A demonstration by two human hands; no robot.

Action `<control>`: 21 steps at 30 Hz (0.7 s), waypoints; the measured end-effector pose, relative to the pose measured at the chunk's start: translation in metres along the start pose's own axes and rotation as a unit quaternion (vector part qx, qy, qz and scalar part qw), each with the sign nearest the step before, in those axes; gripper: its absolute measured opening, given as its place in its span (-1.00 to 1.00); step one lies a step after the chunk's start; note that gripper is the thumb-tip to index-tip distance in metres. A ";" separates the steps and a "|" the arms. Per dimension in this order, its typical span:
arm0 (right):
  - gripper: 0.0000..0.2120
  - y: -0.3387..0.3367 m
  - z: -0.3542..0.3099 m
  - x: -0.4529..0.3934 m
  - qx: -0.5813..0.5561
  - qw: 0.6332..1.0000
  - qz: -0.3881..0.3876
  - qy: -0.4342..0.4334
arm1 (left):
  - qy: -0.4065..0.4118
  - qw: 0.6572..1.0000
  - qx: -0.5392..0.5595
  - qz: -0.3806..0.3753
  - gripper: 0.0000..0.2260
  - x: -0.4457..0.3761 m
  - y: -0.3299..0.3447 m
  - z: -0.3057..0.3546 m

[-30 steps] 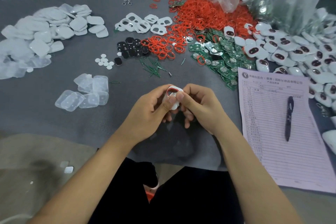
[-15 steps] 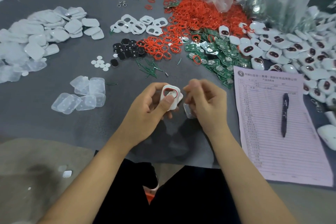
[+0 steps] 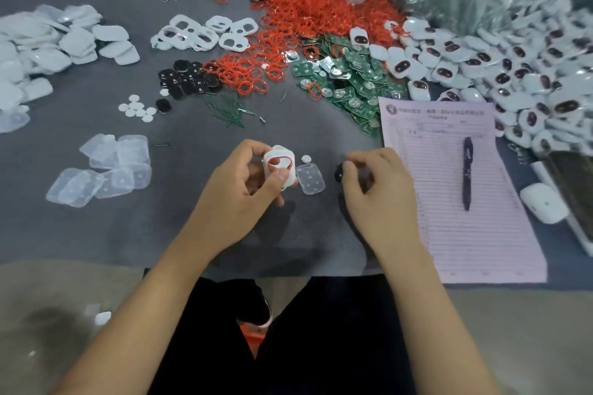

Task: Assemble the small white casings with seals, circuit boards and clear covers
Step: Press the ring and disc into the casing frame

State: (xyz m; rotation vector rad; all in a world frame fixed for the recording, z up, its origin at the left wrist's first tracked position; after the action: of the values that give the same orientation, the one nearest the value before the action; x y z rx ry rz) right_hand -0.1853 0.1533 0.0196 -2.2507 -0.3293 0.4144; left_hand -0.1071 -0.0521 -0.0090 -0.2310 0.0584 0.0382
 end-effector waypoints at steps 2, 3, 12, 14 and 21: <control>-0.75 0.009 0.002 0.008 0.034 0.999 -0.020 0.012 | 0.001 1.000 -0.022 0.001 -0.90 0.001 0.001 -0.001; -0.72 0.011 0.002 0.008 0.041 0.999 -0.024 0.010 | 0.002 1.000 -0.023 0.004 -0.90 0.001 0.000 0.000; -0.81 0.015 0.000 -0.014 -0.160 0.987 -0.010 0.024 | 0.014 0.998 0.059 0.029 -0.81 0.000 -0.008 0.004; -0.77 0.023 -0.004 -0.018 -0.360 0.933 -0.009 0.023 | 0.013 0.998 0.064 0.027 -0.77 -0.001 -0.007 0.005; -0.72 0.039 -0.027 -0.018 -0.481 0.876 0.000 -0.016 | 0.032 0.995 0.090 0.039 -0.64 -0.001 -0.011 0.006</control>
State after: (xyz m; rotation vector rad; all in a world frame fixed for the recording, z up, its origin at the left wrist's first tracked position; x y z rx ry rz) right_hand -0.1869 0.1032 0.0103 -3.2147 -0.6601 0.3138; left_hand -0.1070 -0.0618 -0.0009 -0.0492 0.1334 0.1035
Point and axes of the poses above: each hand's wrist, its own x-axis away from the middle knuckle, its own y-axis out of the palm, z = x × y, the point moved 10 cm from there along -x, towards the middle knuckle, and after that the axes turned 11 degrees about -z, right-handed, at the moved point
